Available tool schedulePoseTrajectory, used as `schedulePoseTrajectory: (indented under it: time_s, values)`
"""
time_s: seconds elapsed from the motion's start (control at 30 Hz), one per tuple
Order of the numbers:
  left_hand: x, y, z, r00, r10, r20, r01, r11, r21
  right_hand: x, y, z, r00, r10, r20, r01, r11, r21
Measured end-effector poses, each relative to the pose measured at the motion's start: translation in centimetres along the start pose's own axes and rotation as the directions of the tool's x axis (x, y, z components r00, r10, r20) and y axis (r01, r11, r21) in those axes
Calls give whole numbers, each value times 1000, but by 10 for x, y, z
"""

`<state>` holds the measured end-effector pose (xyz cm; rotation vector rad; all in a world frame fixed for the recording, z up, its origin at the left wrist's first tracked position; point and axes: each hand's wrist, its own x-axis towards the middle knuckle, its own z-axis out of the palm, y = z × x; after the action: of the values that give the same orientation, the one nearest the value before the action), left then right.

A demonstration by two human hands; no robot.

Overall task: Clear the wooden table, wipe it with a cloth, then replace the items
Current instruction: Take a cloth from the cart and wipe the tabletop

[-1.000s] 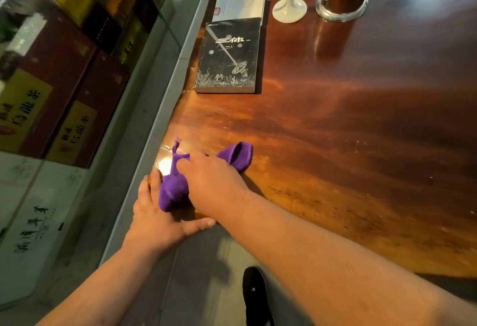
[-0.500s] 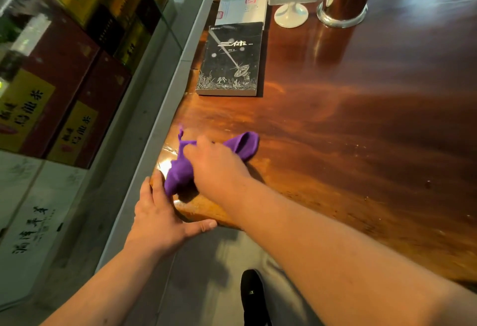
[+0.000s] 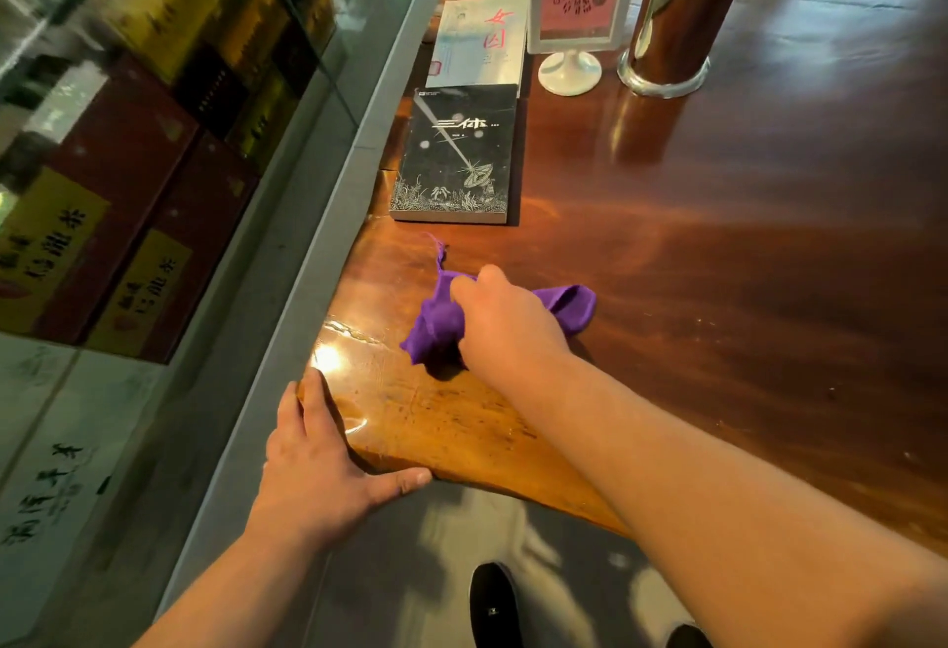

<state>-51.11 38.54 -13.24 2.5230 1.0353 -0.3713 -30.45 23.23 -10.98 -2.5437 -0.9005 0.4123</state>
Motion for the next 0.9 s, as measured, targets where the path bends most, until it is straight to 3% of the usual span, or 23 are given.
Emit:
schedulePoseTrajectory:
  time_s: [0.07, 0.23, 0.37, 0.47, 0.63, 0.9]
  values:
    - [0, 0, -2, 1000, -8, 26, 8, 1000, 16, 0, -6, 5, 1000, 28, 11, -28, 1000, 10]
    - [-1, 7, -24, 999, -26, 44, 27, 999, -18, -14, 0, -22, 992, 102, 77, -117, 967, 228]
    - [10, 48, -53, 987, 156, -46, -152, 984, 91, -20, 11, -72, 991, 113, -70, -87, 951, 298]
    - [19, 98, -70, 945, 320, -62, -315, 946, 81, -24, 30, -108, 977, 138, -163, -73, 933, 352]
    - [36, 210, -71, 819, 564, -106, -540, 820, 190, -27, 93, -165, 941, 177, -288, -46, 911, 409]
    - [32, 401, 0, 722, 688, -73, -673, 723, 153, -78, 261, -246, 837, 352, -420, -165, 893, 419]
